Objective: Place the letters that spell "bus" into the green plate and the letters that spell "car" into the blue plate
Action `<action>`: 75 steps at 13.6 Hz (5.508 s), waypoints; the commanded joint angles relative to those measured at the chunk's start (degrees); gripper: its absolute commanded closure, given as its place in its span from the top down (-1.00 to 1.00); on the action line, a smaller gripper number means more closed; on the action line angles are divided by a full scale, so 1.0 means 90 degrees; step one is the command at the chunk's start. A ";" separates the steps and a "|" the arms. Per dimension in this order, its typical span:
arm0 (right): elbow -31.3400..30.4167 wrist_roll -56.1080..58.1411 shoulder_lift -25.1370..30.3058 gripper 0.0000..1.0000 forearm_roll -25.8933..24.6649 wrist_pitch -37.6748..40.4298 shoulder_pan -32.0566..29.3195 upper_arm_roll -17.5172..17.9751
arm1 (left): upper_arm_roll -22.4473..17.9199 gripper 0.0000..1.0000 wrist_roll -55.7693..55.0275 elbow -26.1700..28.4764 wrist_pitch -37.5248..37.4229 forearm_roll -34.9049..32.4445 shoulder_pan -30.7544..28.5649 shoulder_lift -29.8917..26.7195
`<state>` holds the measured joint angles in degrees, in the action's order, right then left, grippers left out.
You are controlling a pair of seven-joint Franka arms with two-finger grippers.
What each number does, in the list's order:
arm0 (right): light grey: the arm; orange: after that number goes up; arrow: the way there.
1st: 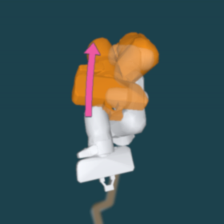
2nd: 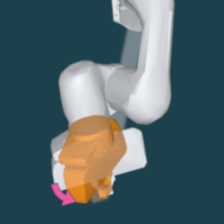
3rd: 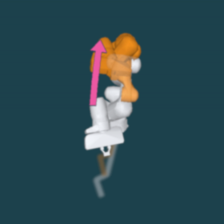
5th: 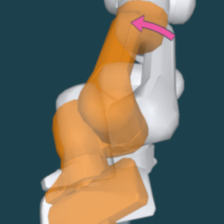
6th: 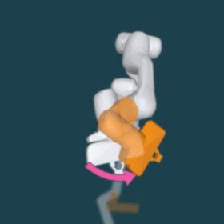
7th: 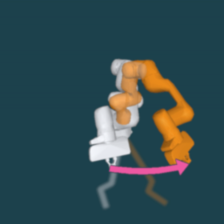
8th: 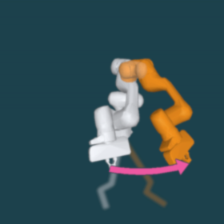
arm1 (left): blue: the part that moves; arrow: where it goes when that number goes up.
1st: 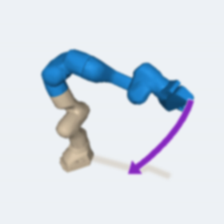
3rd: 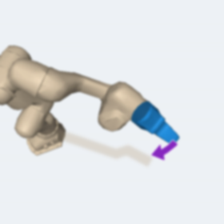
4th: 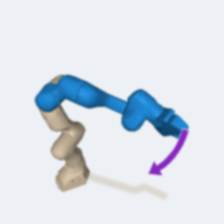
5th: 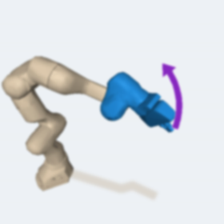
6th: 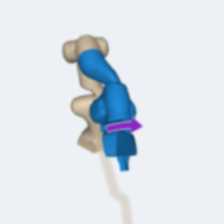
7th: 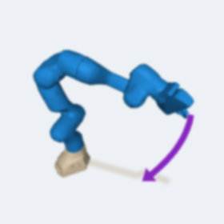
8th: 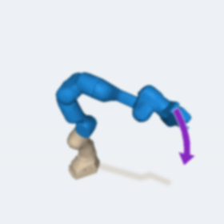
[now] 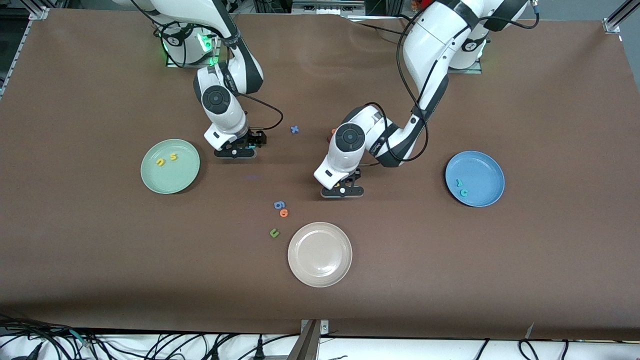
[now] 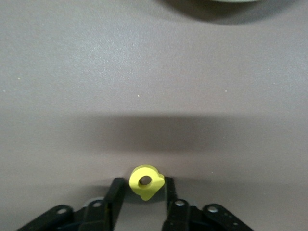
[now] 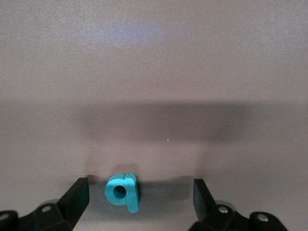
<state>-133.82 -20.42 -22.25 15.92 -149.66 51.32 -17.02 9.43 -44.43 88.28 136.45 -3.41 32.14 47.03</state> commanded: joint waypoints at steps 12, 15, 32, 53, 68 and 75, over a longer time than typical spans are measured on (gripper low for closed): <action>-0.0062 -0.0114 0.0051 -0.48 0.0106 -0.0119 -0.0008 0.0104 | -0.0012 -0.66 0.0064 -0.0200 -0.0044 -0.0207 0.0003 0.0126; -0.0053 -0.0104 0.0138 -0.71 0.0125 -0.0051 -0.0008 0.0085 | -0.0012 -0.73 0.0064 -0.0190 -0.0044 -0.0207 -0.0017 0.0096; 0.0328 0.1975 0.0872 -1.00 -0.0439 0.1982 -0.0076 -0.2707 | 0.0085 -0.74 0.3683 0.2240 -0.1235 -0.0207 -0.1870 -0.2440; 0.0328 0.2991 -0.0399 -0.14 0.1131 0.1131 -0.0340 -0.2405 | 0.0076 1.00 0.6715 0.3269 -0.1438 -0.0207 -0.4236 -0.3244; 0.4133 0.2943 0.0197 0.99 0.0068 0.6568 -0.0379 -0.4065 | 0.0222 1.00 0.4673 -0.0073 -0.5708 -0.0100 -0.4624 -0.3955; 0.5836 0.2845 0.0178 0.99 0.0028 0.7733 -0.0370 -0.4202 | -0.0001 1.00 0.4703 -0.0015 -0.5727 -0.0012 -0.4549 -0.4522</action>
<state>-83.67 5.30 -19.04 17.04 -82.31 48.13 -54.71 10.86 -1.94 87.22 84.73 -3.49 -9.55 9.74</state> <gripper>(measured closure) 0.004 0.000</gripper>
